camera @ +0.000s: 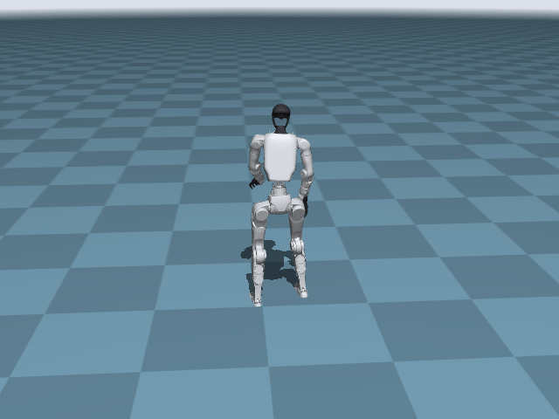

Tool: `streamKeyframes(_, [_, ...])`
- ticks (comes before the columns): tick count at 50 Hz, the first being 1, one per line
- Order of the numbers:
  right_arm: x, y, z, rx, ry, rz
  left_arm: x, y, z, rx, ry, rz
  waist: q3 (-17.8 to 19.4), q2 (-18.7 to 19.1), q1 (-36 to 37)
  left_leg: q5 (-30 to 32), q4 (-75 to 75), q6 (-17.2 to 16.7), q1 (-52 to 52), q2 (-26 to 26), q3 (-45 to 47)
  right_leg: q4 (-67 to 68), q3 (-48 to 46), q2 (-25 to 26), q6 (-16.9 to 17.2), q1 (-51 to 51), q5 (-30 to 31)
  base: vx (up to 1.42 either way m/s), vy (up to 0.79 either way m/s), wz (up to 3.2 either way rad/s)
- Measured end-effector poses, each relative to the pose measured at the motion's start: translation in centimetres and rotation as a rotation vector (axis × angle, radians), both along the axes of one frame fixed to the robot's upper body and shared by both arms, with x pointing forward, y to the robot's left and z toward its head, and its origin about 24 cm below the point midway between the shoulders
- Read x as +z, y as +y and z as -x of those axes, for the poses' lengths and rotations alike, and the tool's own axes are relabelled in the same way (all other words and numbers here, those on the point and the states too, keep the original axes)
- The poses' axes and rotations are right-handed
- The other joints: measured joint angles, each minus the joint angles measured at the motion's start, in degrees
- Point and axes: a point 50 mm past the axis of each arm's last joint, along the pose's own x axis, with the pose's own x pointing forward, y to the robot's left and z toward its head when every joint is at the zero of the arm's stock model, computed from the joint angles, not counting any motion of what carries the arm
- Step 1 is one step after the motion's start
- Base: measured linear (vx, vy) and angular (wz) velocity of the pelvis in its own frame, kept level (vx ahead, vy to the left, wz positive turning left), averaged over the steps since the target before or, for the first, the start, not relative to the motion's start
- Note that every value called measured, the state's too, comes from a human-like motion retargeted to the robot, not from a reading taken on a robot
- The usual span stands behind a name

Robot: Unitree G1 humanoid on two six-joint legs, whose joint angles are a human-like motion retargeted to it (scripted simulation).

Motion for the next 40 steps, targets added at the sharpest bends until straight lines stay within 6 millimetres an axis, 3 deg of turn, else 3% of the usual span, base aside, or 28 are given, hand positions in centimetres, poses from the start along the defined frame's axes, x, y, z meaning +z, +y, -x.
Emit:
streamKeyframes(11, [-0.5, -1.1, 0.6, -0.106, 0.026, -0.036, -0.9, -1.3, 0.9, -0.047, 0.006, 0.070, -0.4, 1.0, 1.2, 2.7, 0.4, -1.4, -0.4, 1.8, -0.8, -3.0, -2.5, 1.3, -0.9, 1.9, 0.0, 0.02, -0.11, 0.12])
streamKeyframes(25, [-1.5, -1.3, 2.3, -0.110, 0.104, -0.076, 0.7, -4.5, 0.8, -0.151, -0.049, 0.141, -1.0, 1.9, 1.8, 3.6, 2.5, -2.7, -2.1, 2.7, -2.0, -3.9, -5.6, 1.7, -1.7, 3.2, -1.1, 0.01, -0.07, 0.20])
streamKeyframes(29, [-1.3, -3.2, 2.6, -0.130, 0.100, -0.049, 0.8, -4.7, 0.7, -0.157, -0.040, 0.154, -0.6, 2.4, 2.1, 3.1, 5.6, -3.3, -3.5, 3.1, -2.0, -4.1, -6.6, 2.0, -2.2, 4.0, -1.5, 0.03, -0.08, 0.24])
streamKeyframes(35, [0.7, -4.3, 0.2, -0.169, -0.008, -0.083, 1.6, -5.2, 0.5, -0.173, -0.053, 0.229, 0.2, 3.7, 4.0, -1.1, 15.0, -2.9, -6.7, 2.6, 4.0, -5.3, -9.2, 2.0, -2.9, 6.0, -2.0, 0.02, -0.09, 0.40])
streamKeyframes(40, [4.4, -4.7, -4.2, -0.272, -0.191, -0.171, 0.4, -5.7, 2.2, -0.204, -0.055, 0.317, 1.4, 5.3, 9.6, -2.8, 22.2, -5.0, -10.4, 0.4, -0.2, -7.4, -10.7, 3.9, -3.8, 8.5, -1.7, 0.01, -0.09, 0.25])
